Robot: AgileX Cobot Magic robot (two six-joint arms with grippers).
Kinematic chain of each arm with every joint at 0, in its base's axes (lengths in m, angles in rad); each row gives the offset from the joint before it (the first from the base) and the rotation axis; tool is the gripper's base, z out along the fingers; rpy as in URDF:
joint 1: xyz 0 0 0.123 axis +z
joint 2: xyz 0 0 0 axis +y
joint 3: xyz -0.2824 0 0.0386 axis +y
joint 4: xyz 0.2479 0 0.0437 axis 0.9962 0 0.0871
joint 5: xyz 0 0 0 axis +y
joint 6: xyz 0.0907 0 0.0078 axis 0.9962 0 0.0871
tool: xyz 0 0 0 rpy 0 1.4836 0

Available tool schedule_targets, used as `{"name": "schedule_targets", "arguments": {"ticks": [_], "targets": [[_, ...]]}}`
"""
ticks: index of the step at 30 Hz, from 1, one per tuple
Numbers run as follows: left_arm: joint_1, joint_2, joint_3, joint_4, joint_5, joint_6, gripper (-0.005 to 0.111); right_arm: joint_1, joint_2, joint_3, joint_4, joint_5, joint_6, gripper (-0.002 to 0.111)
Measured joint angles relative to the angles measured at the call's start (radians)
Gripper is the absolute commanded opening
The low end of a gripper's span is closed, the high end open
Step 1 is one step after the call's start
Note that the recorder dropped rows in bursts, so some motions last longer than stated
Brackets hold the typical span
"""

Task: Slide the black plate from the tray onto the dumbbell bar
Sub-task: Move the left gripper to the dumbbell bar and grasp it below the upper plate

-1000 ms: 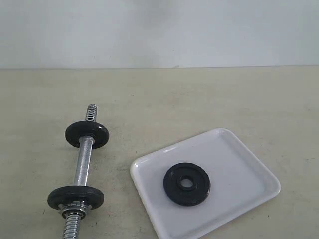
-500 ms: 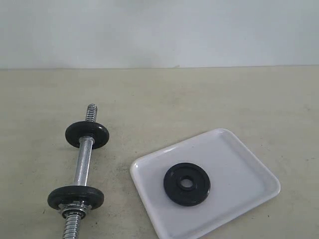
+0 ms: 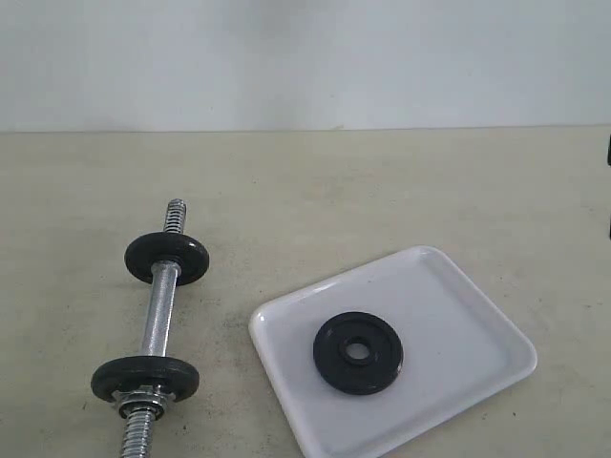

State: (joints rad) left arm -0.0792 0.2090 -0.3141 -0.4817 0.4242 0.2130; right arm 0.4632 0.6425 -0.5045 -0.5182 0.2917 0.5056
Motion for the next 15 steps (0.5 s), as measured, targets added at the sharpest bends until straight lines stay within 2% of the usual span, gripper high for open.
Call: {"name": "schedule_targets", "arguments": {"ticks": [5,7,10,15], "targets": [[0.0,0.454,-0.083,-0.447,-0.04,0.506,0.004,0.024,0.009,0.0,0.007,-0.001,0.0,0.0],[0.0,0.664,-0.144,-0.548,-0.042,0.618,0.004,0.024,0.009,0.0,0.009,-0.001,-0.002,0.0],[0.0,0.954,-0.258,-0.594,-0.036,0.685,0.004,0.024,0.009,0.0,0.032,-0.001,-0.002,0.0],[-0.004,1.234,-0.374,-0.694,0.001,0.748,0.004,0.024,0.009,0.0,0.112,-0.002,-0.006,0.0]]}}
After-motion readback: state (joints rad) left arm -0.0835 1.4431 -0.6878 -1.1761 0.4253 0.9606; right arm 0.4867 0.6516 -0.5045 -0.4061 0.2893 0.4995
